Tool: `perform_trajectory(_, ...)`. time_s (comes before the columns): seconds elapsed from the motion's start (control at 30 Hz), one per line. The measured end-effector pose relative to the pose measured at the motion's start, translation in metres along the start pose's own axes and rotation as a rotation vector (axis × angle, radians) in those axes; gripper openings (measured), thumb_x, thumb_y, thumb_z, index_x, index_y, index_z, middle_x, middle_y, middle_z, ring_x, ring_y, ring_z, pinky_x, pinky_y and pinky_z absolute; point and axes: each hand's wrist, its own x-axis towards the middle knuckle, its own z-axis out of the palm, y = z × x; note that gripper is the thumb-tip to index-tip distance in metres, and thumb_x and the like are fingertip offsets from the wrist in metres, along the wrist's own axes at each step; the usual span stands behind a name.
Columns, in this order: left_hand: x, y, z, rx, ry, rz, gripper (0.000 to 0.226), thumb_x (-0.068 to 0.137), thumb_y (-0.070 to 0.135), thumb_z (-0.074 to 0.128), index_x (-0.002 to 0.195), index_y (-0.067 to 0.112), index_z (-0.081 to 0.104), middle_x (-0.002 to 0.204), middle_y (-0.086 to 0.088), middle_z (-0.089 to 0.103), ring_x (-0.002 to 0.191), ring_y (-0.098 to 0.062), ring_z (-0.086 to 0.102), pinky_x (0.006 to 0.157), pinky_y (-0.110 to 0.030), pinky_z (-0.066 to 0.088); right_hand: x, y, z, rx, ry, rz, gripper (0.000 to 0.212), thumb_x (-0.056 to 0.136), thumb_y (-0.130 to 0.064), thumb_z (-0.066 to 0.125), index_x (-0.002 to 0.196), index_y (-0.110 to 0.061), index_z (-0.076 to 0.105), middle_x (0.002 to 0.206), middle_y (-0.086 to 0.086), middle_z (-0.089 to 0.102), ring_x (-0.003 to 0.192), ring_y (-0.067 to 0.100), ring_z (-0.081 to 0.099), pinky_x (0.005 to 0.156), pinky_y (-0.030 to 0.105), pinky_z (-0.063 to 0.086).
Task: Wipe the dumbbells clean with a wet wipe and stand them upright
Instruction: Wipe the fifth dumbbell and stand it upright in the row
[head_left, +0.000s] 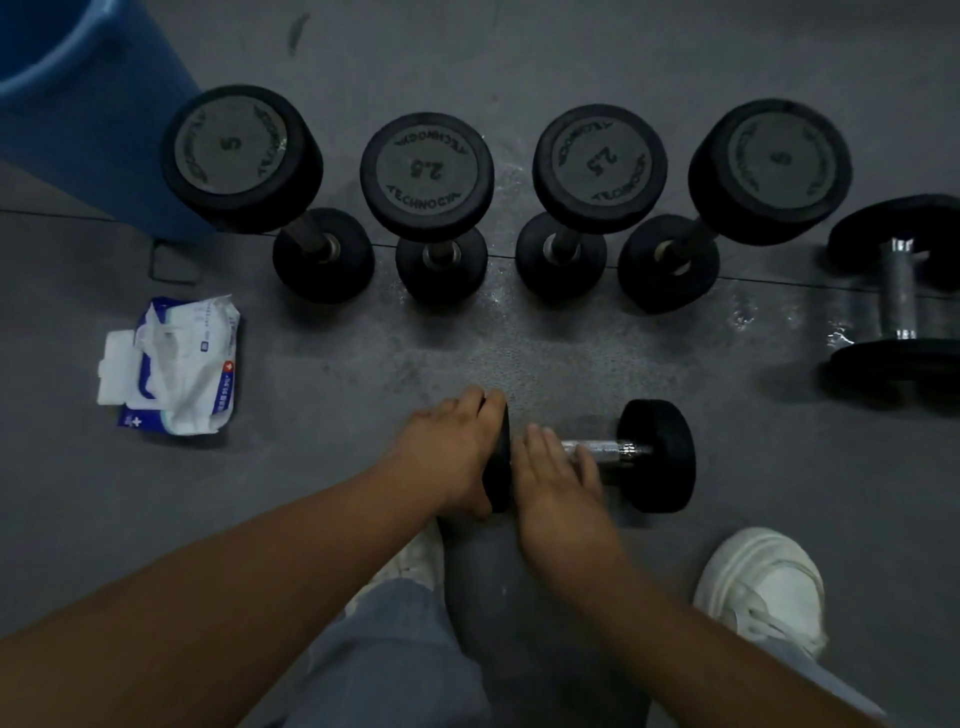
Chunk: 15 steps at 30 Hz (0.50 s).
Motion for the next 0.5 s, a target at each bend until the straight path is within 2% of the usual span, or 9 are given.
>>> perform_trajectory(0.03, 0.000, 0.000, -0.001, -0.007, -0.006, -0.001, 0.116, 0.062, 0.049, 0.083, 0.148, 0.017, 0.013, 0.140, -0.003, 0.033, 0.121, -0.024, 0.047, 0.088, -0.038, 0.046, 0.006, 0.009, -0.002, 0.026, -0.013, -0.031, 0.067, 0.089, -0.025, 0.003, 0.153, -0.014, 0.021, 0.160, 0.006, 0.020, 0.149, 0.018, 0.013, 0.119, 0.044, -0.002)
perform_trajectory(0.1, 0.001, 0.000, -0.002, -0.011, -0.004, -0.004, 0.114, 0.062, 0.049, 0.083, 0.147, 0.018, 0.014, 0.140, -0.004, 0.034, 0.122, -0.025, 0.047, 0.089, -0.039, 0.045, 0.035, 0.024, -0.014, 0.293, -0.053, 0.000, 0.038, 0.098, -0.023, 0.032, 0.131, -0.023, 0.052, 0.133, 0.003, 0.057, 0.131, 0.021, 0.048, 0.113, 0.038, 0.024)
perform_trajectory(0.13, 0.000, -0.001, -0.002, -0.011, -0.014, -0.006, 0.114, 0.062, 0.049, 0.083, 0.147, 0.018, 0.015, 0.140, -0.004, 0.034, 0.122, -0.025, 0.047, 0.089, -0.039, 0.045, 0.050, 0.028, -0.021, 0.448, -0.065, 0.053, 0.030, 0.098, -0.021, 0.045, 0.125, -0.023, 0.056, 0.122, 0.004, 0.064, 0.119, 0.025, 0.057, 0.104, 0.035, 0.037)
perform_trajectory(0.2, 0.001, 0.000, -0.003, -0.011, -0.025, -0.013, 0.115, 0.061, 0.050, 0.084, 0.147, 0.019, 0.014, 0.140, -0.003, 0.034, 0.123, -0.024, 0.047, 0.090, -0.039, 0.046, 0.069, 0.031, -0.026, 0.625, -0.010, 0.172, 0.035, 0.093, -0.020, 0.057, 0.127, -0.024, 0.052, 0.112, 0.007, 0.067, 0.103, 0.026, 0.063, 0.087, 0.032, 0.049)
perform_trajectory(0.27, 0.002, -0.001, -0.003, -0.010, -0.019, -0.012, 0.115, 0.060, 0.049, 0.084, 0.147, 0.019, 0.015, 0.139, -0.003, 0.034, 0.123, -0.024, 0.047, 0.090, -0.040, 0.046, 0.067, 0.025, -0.023, 0.561, 0.046, 0.207, 0.022, 0.093, -0.021, 0.056, 0.114, -0.025, 0.052, 0.097, 0.006, 0.068, 0.090, 0.026, 0.064, 0.075, 0.031, 0.050)
perform_trajectory(0.33, 0.002, 0.000, -0.002, -0.034, -0.020, -0.003, 0.112, 0.061, 0.049, 0.083, 0.146, 0.019, 0.017, 0.139, -0.002, 0.034, 0.121, -0.024, 0.047, 0.090, -0.040, 0.046, 0.044, 0.016, -0.013, 0.461, 0.149, 0.154, 0.014, 0.095, -0.022, 0.050, 0.106, -0.023, 0.058, 0.091, 0.006, 0.069, 0.088, 0.027, 0.065, 0.076, 0.035, 0.050)
perform_trajectory(0.4, 0.002, -0.001, -0.001, -0.047, -0.004, 0.005, 0.107, 0.062, 0.048, 0.083, 0.144, 0.019, 0.020, 0.138, -0.002, 0.035, 0.120, -0.024, 0.048, 0.089, -0.039, 0.046, 0.017, 0.012, -0.003, 0.388, 0.269, 0.042, 0.026, 0.098, -0.021, 0.044, 0.117, -0.024, 0.061, 0.111, -0.002, 0.068, 0.107, 0.019, 0.062, 0.096, 0.037, 0.043)
perform_trajectory(0.47, 0.000, 0.000, -0.002, -0.045, -0.002, 0.005, 0.107, 0.062, 0.047, 0.083, 0.144, 0.019, 0.020, 0.138, -0.002, 0.035, 0.120, -0.024, 0.048, 0.090, -0.040, 0.046, 0.011, 0.013, 0.001, 0.291, 0.170, -0.007, 0.046, 0.097, -0.017, 0.041, 0.143, -0.027, 0.043, 0.145, -0.011, 0.046, 0.136, 0.008, 0.038, 0.117, 0.039, 0.020)
perform_trajectory(0.5, 0.000, 0.000, -0.002, -0.040, -0.001, 0.004, 0.108, 0.061, 0.047, 0.083, 0.144, 0.019, 0.020, 0.138, -0.003, 0.035, 0.121, -0.024, 0.048, 0.091, -0.040, 0.046, 0.016, 0.015, -0.001, 0.254, 0.100, -0.014, 0.053, 0.096, -0.017, 0.041, 0.148, -0.028, 0.034, 0.152, -0.012, 0.036, 0.142, 0.006, 0.028, 0.119, 0.041, 0.011)
